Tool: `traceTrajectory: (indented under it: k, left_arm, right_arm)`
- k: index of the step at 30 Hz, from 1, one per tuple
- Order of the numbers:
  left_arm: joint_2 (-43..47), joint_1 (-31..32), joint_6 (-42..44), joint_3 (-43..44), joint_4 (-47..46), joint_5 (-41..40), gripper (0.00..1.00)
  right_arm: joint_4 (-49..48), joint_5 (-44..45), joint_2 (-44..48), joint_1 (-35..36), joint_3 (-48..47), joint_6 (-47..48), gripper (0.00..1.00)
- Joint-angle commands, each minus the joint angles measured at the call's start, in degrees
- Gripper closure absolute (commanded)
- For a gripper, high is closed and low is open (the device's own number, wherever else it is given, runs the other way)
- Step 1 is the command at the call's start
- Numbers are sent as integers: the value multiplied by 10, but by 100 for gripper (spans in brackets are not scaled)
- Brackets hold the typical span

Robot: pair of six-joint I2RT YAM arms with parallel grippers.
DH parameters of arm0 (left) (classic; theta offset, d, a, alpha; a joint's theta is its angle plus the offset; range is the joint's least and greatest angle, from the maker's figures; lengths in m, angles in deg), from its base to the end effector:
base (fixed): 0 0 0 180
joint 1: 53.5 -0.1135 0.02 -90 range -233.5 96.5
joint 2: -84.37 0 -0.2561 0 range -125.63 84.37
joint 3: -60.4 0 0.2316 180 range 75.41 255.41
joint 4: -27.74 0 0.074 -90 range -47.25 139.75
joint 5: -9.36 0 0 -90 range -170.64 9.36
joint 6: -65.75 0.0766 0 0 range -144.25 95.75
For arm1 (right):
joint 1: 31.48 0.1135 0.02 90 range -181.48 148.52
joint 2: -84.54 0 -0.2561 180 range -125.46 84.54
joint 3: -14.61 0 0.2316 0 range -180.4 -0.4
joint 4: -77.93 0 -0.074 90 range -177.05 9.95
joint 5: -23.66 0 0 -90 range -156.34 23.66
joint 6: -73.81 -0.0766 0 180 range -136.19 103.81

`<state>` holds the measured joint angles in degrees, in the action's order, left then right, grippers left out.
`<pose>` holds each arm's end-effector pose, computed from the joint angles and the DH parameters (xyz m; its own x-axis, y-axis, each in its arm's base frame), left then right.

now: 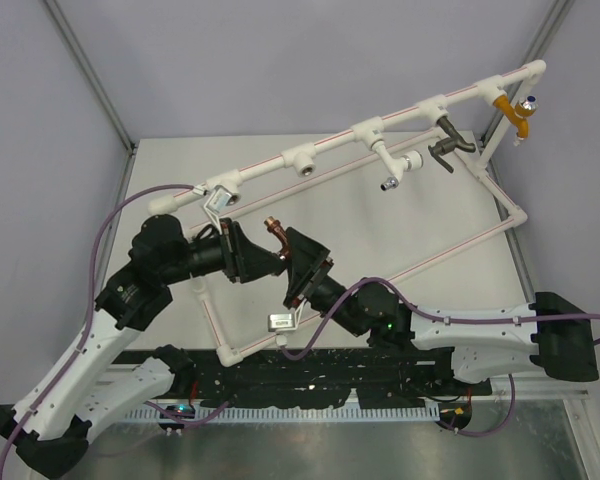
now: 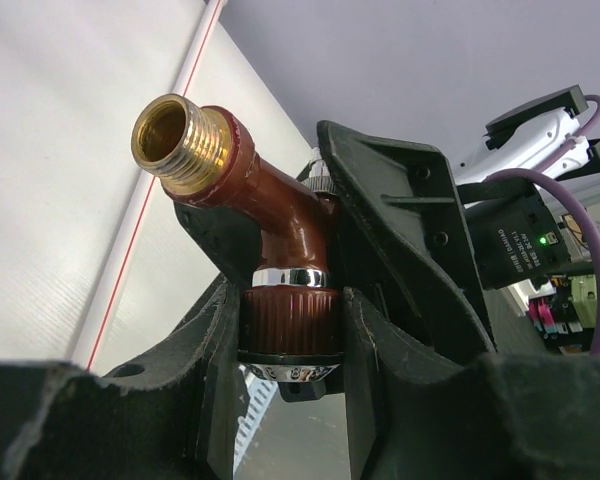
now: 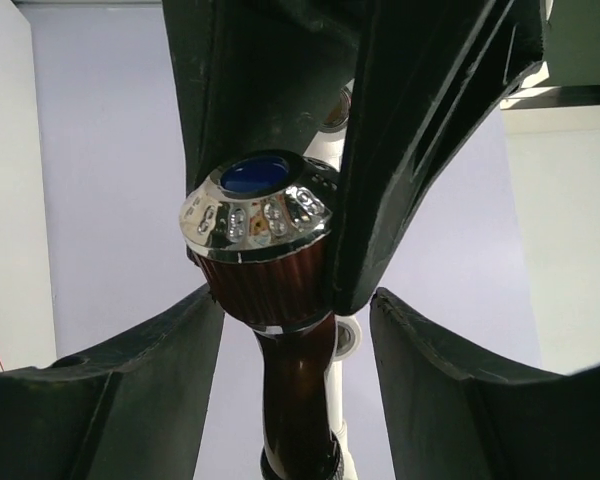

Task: Install the water faucets

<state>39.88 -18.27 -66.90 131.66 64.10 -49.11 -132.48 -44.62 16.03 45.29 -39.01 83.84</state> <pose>0.1251 -0.1374 0.3741 -0.7186 -0.1995 -0.6662 0.5792 0.3584 -0.7321 0.0939 0.2757 0.3311 0.7995 -0.5965 0.0703 0.2036 0.1590 -0.9661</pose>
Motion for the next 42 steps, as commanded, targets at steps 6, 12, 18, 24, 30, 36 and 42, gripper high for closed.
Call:
traceTrajectory:
  k: [6,12,18,24,30,36,42]
  left_arm:
    - [-11,-2,9,45,5,48,100]
    - [-20,-2,38,63,42,46,100]
    - [5,-2,114,97,111,-45,75]
    - [65,-2,186,109,134,-164,33]
    - [148,-2,283,97,153,-310,9]
    - [249,-2,360,34,136,-511,6]
    - [328,-2,447,-137,-1,-660,0]
  right_arm:
    - [-36,-18,-2,6,-7,24,54]
    - [-39,-16,-5,13,-7,23,74]
    - [-30,10,5,15,-3,-4,95]
    - [1,62,23,15,-2,-33,95]
    - [59,97,60,-13,-4,-98,95]
    - [70,81,106,-56,6,-147,95]
    - [135,28,148,-101,-17,-218,95]
